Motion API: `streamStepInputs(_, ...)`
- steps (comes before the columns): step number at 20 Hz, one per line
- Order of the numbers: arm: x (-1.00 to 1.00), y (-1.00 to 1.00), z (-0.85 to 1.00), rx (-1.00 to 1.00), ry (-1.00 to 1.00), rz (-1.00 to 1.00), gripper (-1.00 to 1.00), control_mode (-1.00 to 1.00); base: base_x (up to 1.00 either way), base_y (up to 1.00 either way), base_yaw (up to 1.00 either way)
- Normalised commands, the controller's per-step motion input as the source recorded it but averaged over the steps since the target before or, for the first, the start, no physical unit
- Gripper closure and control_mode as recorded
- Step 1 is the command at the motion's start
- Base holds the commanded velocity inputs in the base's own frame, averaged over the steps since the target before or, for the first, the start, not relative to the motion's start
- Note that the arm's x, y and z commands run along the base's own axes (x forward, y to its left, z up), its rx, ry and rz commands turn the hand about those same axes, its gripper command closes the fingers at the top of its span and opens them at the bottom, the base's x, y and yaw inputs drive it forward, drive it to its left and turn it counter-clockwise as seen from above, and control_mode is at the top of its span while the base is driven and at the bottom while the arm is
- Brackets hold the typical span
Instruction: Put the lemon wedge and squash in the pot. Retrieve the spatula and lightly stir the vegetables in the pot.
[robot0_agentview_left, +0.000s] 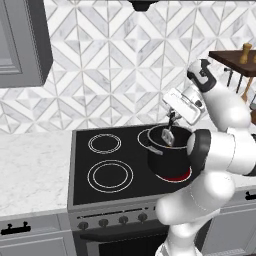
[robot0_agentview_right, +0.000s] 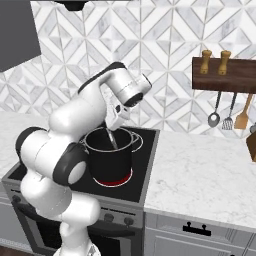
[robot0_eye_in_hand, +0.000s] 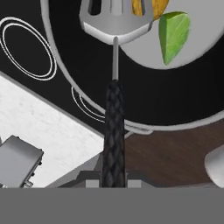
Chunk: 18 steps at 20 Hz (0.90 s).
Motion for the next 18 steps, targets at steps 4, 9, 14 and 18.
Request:
streamStepInputs(4,-0.14,0.00,-0.30,0.07,0.00,0.00,1.00,-1.00,0.00,0.00,0.00)
streamStepInputs(9,-0.28,-0.01,-0.22,0.08,0.05,-0.05,1.00,-1.00,0.00,0.00,0.00)
streamStepInputs(14,-0.25,0.00,-0.06,0.08,0.14,-0.10,1.00,-1.00,0.00,0.00,0.00)
streamStepInputs(18,0.01,-0.03,0.02,0.08,0.31,-0.15,1.00,-1.00,0.00,0.00,0.00)
